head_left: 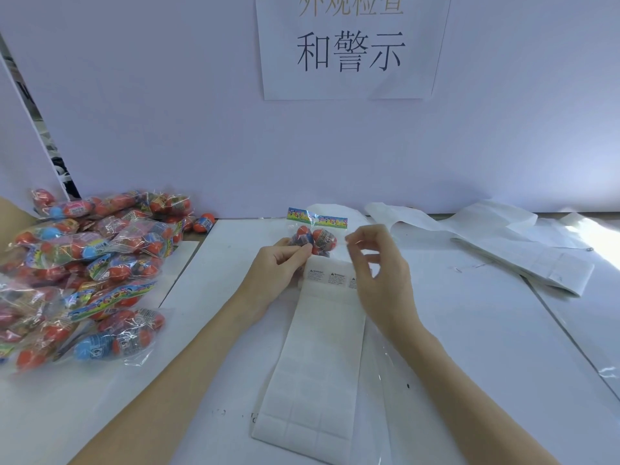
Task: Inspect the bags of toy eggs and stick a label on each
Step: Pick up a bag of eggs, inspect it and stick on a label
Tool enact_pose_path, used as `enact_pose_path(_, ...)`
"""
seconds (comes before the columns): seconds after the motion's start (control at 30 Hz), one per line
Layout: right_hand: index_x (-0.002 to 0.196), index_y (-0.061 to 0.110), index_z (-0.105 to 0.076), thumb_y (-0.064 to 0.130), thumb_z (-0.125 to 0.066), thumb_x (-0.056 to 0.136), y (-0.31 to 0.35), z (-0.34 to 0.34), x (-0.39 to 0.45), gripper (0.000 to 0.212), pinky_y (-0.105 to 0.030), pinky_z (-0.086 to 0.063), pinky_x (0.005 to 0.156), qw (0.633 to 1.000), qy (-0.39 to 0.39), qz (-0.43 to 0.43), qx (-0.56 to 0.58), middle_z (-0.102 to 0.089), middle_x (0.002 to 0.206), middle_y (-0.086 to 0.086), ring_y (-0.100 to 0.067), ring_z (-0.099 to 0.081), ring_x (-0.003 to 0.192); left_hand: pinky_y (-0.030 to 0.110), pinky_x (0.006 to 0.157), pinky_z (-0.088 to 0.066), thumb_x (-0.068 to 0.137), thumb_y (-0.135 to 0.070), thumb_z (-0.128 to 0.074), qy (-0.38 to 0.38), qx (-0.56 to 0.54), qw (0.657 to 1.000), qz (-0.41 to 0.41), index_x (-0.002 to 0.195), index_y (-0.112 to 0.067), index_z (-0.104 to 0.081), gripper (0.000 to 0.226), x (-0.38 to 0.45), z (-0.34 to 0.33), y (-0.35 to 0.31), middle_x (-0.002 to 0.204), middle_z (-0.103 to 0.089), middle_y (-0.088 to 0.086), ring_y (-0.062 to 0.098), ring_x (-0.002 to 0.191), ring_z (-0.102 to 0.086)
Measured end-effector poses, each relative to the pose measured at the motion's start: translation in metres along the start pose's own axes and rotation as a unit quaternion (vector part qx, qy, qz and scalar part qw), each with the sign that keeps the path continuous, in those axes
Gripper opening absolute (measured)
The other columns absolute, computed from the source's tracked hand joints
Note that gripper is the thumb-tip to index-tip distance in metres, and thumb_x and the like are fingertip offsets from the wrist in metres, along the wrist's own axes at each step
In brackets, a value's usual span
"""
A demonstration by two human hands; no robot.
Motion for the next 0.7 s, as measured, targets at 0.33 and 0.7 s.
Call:
enact_pose_path(0.33,0.104,0.018,-0.062,0.001,-0.059,0.097,-0.018,0.013,0.002,0.019,-0.048,-0.056,0.081,0.987,-0.036,-0.131,0.09,-0.069,0.092,-0.003,-0.019,-0.067,0.085,0.031,0.09,-0.061,0.11,-0.019,-0.051,-0.058,-0.045,0.994,-0.077,0.12,-0.027,-0.076,0.028,0.0,0.013,-0.008,0.12,-0.075,-0.003,0.03,0.099,-0.077)
enact_pose_path(0.7,0.123,0.025,-0.065,0.009,-0.069,0.097,-0.014,-0.004,0.0,0.03,-0.02,-0.054,0.079,0.99,0.052,-0.105,0.072,-0.079,0.083,0.007,-0.007,-0.075,0.083,0.021,0.098,-0.052,0.099,0.005,-0.06,-0.019,0.02,0.991,-0.128,0.139,-0.034,-0.064,0.056,-0.006,0.0,-0.018,0.143,-0.063,-0.007,0.013,0.121,-0.068)
Point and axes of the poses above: each hand's wrist, its own x-axis towards the middle knuckle, its own z-axis out of the back of the hand, y = z × x, the point moved 7 cm from there along x, towards the middle knuckle
